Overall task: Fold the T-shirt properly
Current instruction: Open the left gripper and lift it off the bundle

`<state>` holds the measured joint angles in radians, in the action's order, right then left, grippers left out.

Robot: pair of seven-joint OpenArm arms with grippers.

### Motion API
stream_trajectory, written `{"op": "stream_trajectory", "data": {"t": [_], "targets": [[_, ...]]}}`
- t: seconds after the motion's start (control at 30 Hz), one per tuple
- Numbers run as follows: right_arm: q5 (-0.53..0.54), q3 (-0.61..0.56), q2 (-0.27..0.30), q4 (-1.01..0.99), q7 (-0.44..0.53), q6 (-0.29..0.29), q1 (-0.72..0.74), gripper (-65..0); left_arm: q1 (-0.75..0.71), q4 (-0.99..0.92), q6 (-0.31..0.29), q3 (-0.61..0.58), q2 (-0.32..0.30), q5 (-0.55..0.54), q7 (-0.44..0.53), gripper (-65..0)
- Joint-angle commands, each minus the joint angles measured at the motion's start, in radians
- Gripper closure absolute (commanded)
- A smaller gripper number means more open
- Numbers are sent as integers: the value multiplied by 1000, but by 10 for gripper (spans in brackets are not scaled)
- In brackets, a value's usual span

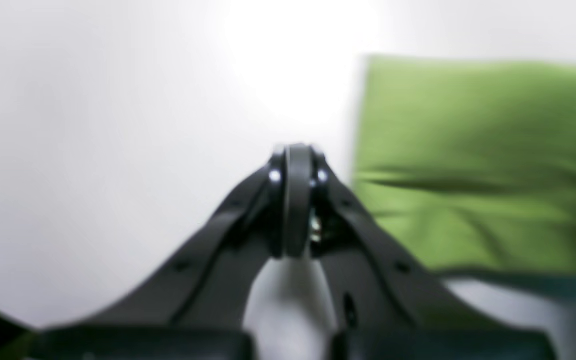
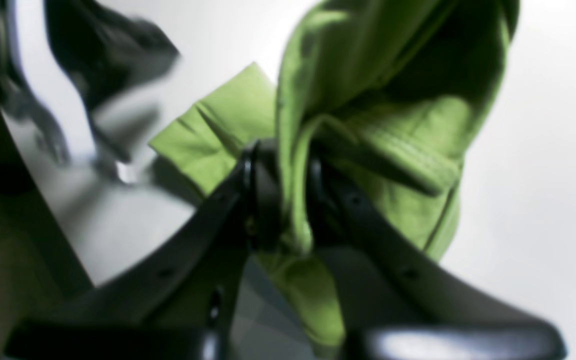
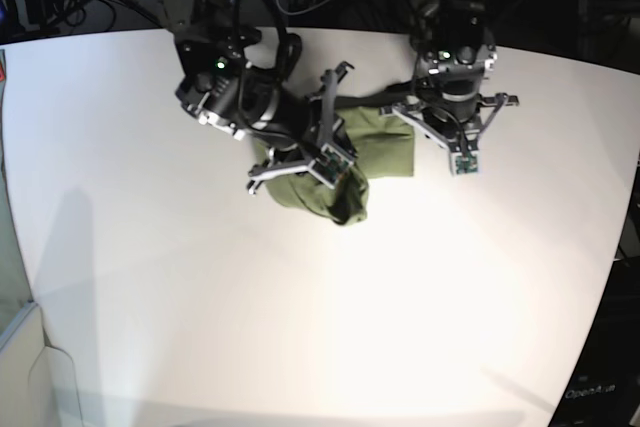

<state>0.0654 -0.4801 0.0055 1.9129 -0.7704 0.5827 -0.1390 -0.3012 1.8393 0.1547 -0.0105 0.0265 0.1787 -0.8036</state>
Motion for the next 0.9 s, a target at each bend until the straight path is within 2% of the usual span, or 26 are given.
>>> {"op": "stream_trajectory", "data": {"t": [0.0,0.27,0.47,0.87], "targets": [[14,-1,-6,15,27,-5,9,-4,12,9,-2,1,3,0,25,-5],[14,-1,-6,15,25,-5,6,-4,92,-186,-2,-6,-10,-2,33,-5],[14,-2,-9,3,25,-5,6,-7,96,-189,-4,-6,-9,-3,33,-5],[14,-47,-8,-178,35,-5,58,-4,90,-172,-4,-21,-9,-3,31,-5]]}}
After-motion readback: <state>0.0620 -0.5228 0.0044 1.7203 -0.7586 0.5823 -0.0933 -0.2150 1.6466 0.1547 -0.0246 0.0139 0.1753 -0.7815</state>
